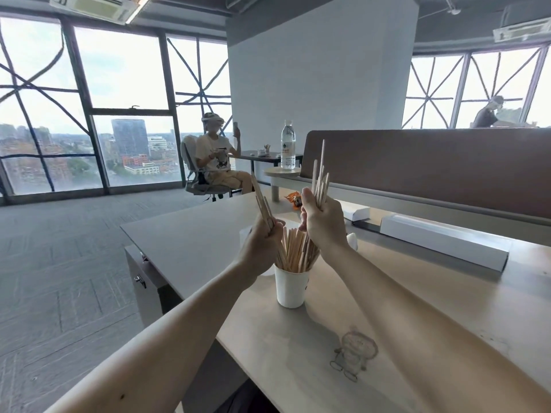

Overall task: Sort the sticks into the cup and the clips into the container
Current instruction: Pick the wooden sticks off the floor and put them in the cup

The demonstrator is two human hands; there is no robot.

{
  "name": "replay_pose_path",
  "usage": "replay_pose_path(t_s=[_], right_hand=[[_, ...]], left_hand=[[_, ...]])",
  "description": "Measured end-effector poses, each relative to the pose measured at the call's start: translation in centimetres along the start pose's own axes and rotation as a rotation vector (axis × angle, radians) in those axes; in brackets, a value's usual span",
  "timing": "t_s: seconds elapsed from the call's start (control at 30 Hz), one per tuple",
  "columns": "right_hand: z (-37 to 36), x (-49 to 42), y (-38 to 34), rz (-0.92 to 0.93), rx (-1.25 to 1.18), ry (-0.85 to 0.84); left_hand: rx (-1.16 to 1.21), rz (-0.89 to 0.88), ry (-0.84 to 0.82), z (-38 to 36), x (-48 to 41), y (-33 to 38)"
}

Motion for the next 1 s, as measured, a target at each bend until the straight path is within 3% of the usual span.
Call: replay_pose_path(t_s=[0.5,0.8,1.0], right_hand=[[-0.7,-0.3,0.4,-0.025,0.167,-0.132],[-1.0,1.5,3.1,-0.134,0.034,-0.156],[-0.8,2.4,3.8,-0.078,-0.009,-0.102]], left_hand=[[0.05,0.016,-0.022,-0.3,0.7,-1.0],[0.095,0.031,-0.04,-0.2,0.9,-1.7],[0.063,-0.007,-0.071,0.2,1.0,-1.5]])
Point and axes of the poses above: each hand's wrist, its own x-axis away from the middle knuckle, its own z-axis out of the back of the hand, y = z × x, the point moved 10 cm from there along -x, towards the middle knuckle, and after that the axes turned 3 degrees about y, right-handed, at the moved point
